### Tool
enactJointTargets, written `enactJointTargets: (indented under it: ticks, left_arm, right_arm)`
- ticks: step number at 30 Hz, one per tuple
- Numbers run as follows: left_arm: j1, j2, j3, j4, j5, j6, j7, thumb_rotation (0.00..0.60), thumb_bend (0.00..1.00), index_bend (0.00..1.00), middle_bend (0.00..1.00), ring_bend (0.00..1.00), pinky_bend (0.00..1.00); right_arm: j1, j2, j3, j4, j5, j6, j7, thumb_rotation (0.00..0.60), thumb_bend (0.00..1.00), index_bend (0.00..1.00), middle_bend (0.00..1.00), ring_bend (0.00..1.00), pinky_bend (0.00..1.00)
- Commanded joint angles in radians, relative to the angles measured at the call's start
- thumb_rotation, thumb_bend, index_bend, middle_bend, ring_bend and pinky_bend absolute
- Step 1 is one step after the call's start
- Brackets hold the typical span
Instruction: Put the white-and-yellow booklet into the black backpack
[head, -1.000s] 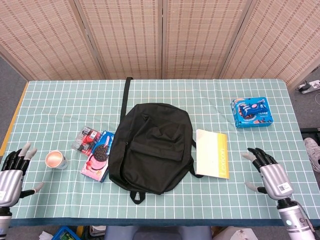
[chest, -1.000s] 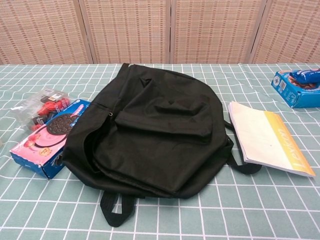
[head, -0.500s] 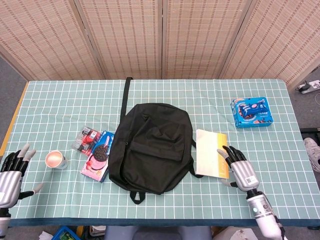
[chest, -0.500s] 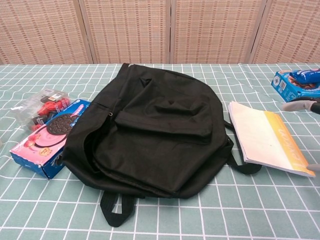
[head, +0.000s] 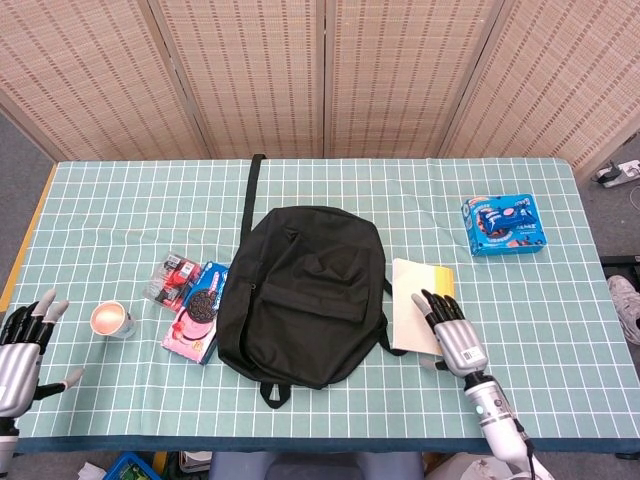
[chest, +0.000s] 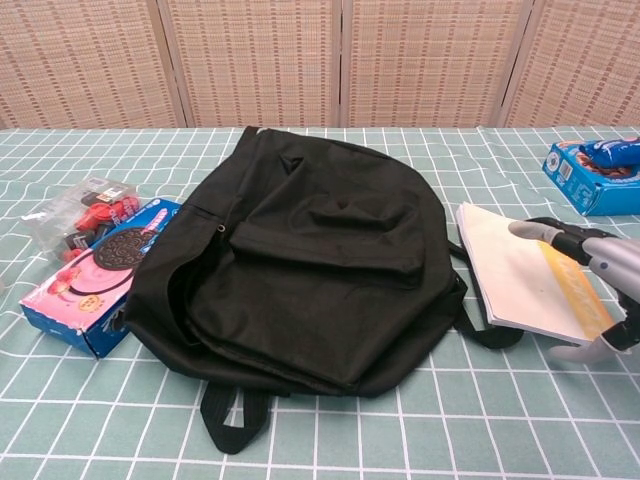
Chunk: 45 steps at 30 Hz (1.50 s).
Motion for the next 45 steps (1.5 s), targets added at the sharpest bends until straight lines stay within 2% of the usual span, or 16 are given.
enactJointTargets:
  ticks: [1, 12, 15, 17, 19, 22, 26, 29, 39, 45]
  left_arm:
    - [-0.001, 0.0, 0.001, 0.003, -0.002, -0.004, -0.002, 0.6, 0.15, 0.06, 0.0, 0.04, 0.0]
    - [-0.003, -0.004, 0.0, 0.011, -0.006, -0.012, -0.016, 0.6, 0.15, 0.06, 0.0, 0.04, 0.0]
    - [-0.004, -0.002, -0.001, 0.011, -0.006, -0.014, -0.019, 0.6, 0.15, 0.06, 0.0, 0.04, 0.0]
    - [-0.004, -0.003, -0.003, 0.012, -0.008, -0.013, -0.022, 0.6, 0.15, 0.06, 0.0, 0.04, 0.0]
    - [-0.005, -0.002, -0.003, 0.012, -0.01, -0.017, -0.022, 0.6, 0.15, 0.06, 0.0, 0.04, 0.0]
    - [-0.007, 0.001, -0.002, 0.01, -0.013, -0.024, -0.019, 0.6, 0.15, 0.06, 0.0, 0.04, 0.0]
    - [-0.009, 0.001, -0.004, 0.007, -0.013, -0.024, -0.019, 0.6, 0.15, 0.06, 0.0, 0.04, 0.0]
    - [-0.012, 0.002, -0.005, 0.006, -0.014, -0.03, -0.019, 0.6, 0.15, 0.06, 0.0, 0.04, 0.0]
    - [-0.019, 0.008, -0.007, -0.005, -0.021, -0.044, -0.018, 0.6, 0.15, 0.08, 0.0, 0.04, 0.0]
    - [-0.026, 0.016, -0.012, -0.017, -0.025, -0.049, -0.009, 0.6, 0.15, 0.08, 0.0, 0.04, 0.0]
  right_arm:
    - [0.003, -0.026, 0.003, 0.032, 0.0, 0.01, -0.003, 0.6, 0.04, 0.0, 0.0, 0.0, 0.01]
    - [0.005, -0.088, 0.021, 0.113, 0.011, 0.04, 0.006, 0.6, 0.07, 0.0, 0.0, 0.0, 0.01]
    - [0.006, -0.089, 0.023, 0.13, 0.007, 0.049, 0.01, 0.6, 0.11, 0.0, 0.0, 0.0, 0.01]
    - [0.008, -0.094, 0.024, 0.161, -0.019, 0.085, -0.009, 0.6, 0.17, 0.01, 0.01, 0.0, 0.01]
    - [0.009, -0.101, 0.028, 0.189, -0.038, 0.119, -0.014, 0.6, 0.22, 0.06, 0.04, 0.0, 0.01]
    - [0.011, -0.098, 0.041, 0.196, -0.047, 0.149, -0.007, 0.6, 0.23, 0.19, 0.09, 0.01, 0.01]
    - [0.015, -0.081, 0.055, 0.187, -0.048, 0.166, -0.022, 0.6, 0.24, 0.36, 0.2, 0.06, 0.01]
    - [0.02, -0.065, 0.062, 0.172, -0.038, 0.158, -0.036, 0.6, 0.27, 0.43, 0.25, 0.1, 0.02]
    - [0.047, -0.038, 0.091, 0.161, -0.023, 0.146, -0.061, 0.6, 0.34, 0.54, 0.32, 0.16, 0.04]
    - [0.063, -0.018, 0.111, 0.158, -0.021, 0.155, -0.06, 0.6, 0.38, 0.66, 0.39, 0.22, 0.09]
